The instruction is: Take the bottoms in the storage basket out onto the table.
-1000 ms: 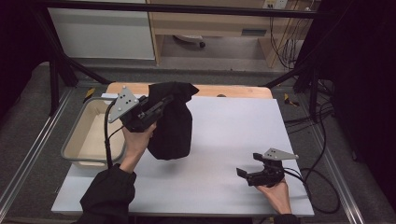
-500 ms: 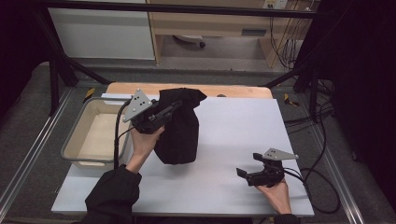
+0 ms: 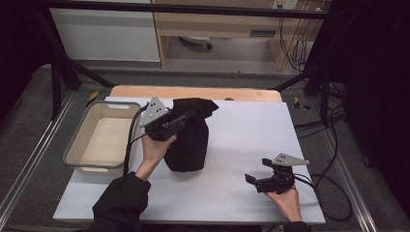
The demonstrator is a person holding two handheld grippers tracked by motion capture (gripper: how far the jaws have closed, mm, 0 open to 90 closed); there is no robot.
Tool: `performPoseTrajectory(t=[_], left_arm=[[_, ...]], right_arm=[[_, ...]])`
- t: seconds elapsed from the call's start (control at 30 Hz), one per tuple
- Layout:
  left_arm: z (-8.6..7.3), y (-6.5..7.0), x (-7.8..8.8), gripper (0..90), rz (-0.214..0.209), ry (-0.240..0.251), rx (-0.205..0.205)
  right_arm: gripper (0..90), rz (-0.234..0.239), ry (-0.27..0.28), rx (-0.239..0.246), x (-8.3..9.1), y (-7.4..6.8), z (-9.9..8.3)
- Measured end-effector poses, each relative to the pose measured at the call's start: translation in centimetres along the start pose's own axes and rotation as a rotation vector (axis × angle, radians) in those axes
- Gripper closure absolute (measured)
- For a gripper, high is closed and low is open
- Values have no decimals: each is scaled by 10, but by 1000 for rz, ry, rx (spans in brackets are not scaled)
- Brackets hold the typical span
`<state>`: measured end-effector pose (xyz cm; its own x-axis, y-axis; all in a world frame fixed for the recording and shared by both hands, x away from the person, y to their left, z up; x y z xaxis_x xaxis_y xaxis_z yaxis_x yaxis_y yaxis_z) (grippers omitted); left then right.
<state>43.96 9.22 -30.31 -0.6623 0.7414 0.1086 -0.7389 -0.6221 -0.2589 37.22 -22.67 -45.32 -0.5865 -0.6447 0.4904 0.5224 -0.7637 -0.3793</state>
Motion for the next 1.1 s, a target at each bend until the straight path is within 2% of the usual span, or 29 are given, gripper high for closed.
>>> performPoseTrajectory(t=[0.4, 1.1], left_arm=[[-20, 7, -11, 770, -31, -72, 12], [-43, 20, -26, 767, -88, -162, 24]], right_arm=[[6, -1, -2, 2, 0, 0, 0], [6, -1, -3, 6, 0, 0, 0]])
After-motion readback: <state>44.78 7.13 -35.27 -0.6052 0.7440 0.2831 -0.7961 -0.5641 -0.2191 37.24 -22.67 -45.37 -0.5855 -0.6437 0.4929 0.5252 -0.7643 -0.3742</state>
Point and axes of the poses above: each handheld gripper's, and its own axes: x roughly backward along the jaws, z roughly out of its top, y roughly to its right, the point moved 4 cm from there along -x, roughly forward along the jaws, and after that the axes turned 13 degrees about -x, right-handed, at the moved point
